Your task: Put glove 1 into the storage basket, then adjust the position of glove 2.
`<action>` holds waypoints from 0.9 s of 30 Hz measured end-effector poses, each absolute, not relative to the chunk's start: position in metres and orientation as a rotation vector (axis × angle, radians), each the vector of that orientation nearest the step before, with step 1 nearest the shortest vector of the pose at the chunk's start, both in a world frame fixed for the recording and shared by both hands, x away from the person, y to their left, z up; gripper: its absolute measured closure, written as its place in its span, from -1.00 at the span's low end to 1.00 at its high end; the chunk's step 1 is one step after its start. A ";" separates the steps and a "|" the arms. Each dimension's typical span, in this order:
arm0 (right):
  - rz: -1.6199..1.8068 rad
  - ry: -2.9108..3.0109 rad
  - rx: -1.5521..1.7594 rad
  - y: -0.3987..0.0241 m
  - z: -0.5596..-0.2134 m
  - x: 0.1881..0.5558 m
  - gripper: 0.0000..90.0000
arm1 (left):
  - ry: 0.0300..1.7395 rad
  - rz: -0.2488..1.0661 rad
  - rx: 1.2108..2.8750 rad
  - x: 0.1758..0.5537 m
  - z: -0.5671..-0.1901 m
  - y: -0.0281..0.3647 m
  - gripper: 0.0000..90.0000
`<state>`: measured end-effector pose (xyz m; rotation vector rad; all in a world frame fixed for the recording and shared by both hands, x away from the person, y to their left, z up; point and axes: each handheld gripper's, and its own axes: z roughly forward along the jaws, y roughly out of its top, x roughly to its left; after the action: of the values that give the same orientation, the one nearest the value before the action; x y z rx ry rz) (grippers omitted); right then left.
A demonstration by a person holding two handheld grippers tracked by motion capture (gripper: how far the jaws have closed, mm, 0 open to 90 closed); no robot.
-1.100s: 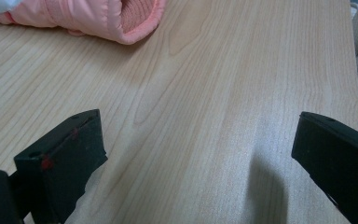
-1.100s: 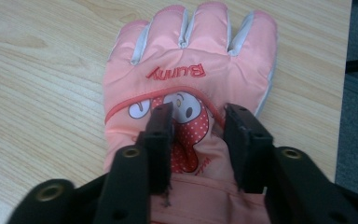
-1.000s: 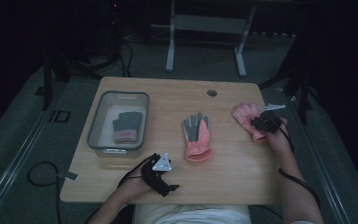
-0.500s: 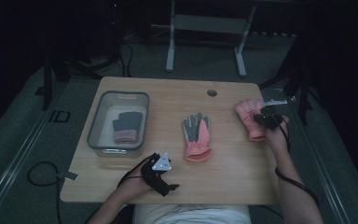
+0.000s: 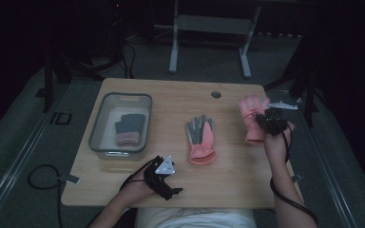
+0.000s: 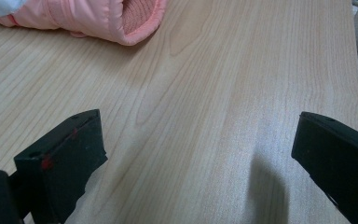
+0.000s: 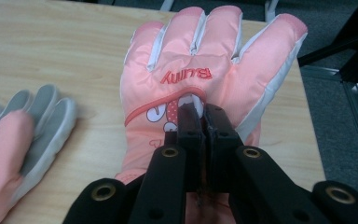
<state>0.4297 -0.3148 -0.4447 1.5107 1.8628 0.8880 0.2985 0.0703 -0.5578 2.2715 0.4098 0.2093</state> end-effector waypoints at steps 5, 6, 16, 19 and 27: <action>0.889 1.848 1.531 -0.302 -0.445 0.417 0.92 | 0.403 0.213 2.278 0.298 -0.557 0.070 -0.95; 0.898 1.838 1.544 -0.301 -0.444 0.415 0.92 | 0.402 0.214 2.278 0.298 -0.557 0.070 -0.95; 0.873 1.783 1.585 -0.284 -0.451 0.393 0.92 | 0.402 0.211 2.272 0.298 -0.557 0.069 -0.95; 0.868 1.774 1.602 -0.281 -0.455 0.388 0.92 | 0.400 0.211 2.273 0.298 -0.557 0.069 -0.95; 0.836 1.775 1.647 -0.274 -0.480 0.383 0.92 | 0.398 0.211 2.273 0.297 -0.556 0.070 -0.95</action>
<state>0.3827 -0.2741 -0.4805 1.6475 1.7754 0.8358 0.2967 0.0699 -0.5565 2.2730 0.3980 0.2111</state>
